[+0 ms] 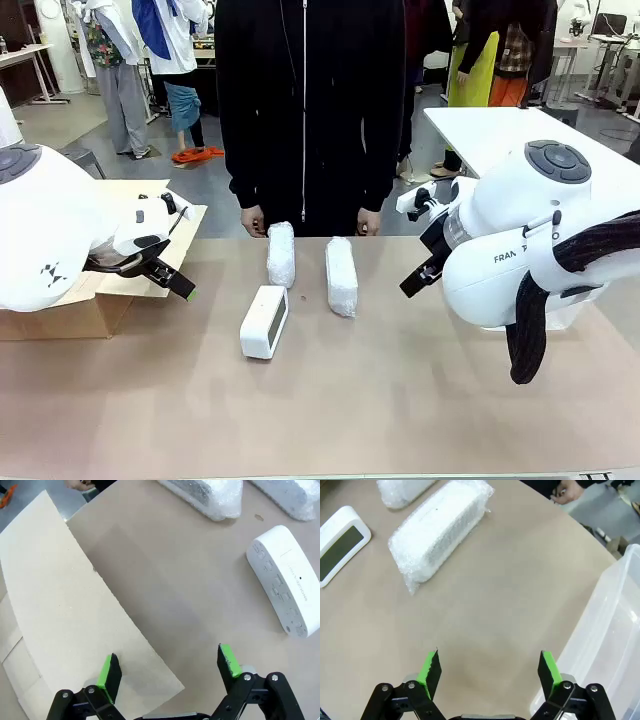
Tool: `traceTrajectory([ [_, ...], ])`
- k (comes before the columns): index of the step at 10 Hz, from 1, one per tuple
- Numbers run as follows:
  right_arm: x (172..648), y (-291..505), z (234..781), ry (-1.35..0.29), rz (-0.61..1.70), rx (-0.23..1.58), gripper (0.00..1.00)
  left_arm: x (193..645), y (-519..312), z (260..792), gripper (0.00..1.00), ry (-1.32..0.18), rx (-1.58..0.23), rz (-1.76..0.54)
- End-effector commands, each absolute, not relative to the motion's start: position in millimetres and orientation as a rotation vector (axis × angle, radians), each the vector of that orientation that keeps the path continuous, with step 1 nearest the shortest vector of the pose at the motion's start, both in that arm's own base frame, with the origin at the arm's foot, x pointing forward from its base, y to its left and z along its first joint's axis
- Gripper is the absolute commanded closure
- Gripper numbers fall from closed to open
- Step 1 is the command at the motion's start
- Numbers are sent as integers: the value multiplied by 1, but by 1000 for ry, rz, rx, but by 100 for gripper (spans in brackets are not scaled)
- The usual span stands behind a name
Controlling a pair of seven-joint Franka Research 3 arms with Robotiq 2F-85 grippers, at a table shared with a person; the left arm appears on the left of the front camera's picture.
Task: Separate and place wrapped and unwrapped clocks.
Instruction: Pick up the Digital clock indicated by the person.
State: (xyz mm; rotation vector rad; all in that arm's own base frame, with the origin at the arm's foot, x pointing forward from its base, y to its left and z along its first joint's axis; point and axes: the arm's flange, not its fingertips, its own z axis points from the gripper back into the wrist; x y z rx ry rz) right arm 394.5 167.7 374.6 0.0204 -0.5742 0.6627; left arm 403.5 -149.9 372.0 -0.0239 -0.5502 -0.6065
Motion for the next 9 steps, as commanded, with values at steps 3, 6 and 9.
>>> traceTrajectory([
  [3, 394, 168, 375, -574, 663, 20, 0, 403, -150, 372, 0, -550, -24, -607],
  [6, 394, 168, 375, -574, 663, 20, 0, 403, -150, 372, 0, -550, -24, -607],
  [9, 394, 168, 375, -574, 663, 20, 0, 403, -150, 372, 0, -550, -24, -607],
])
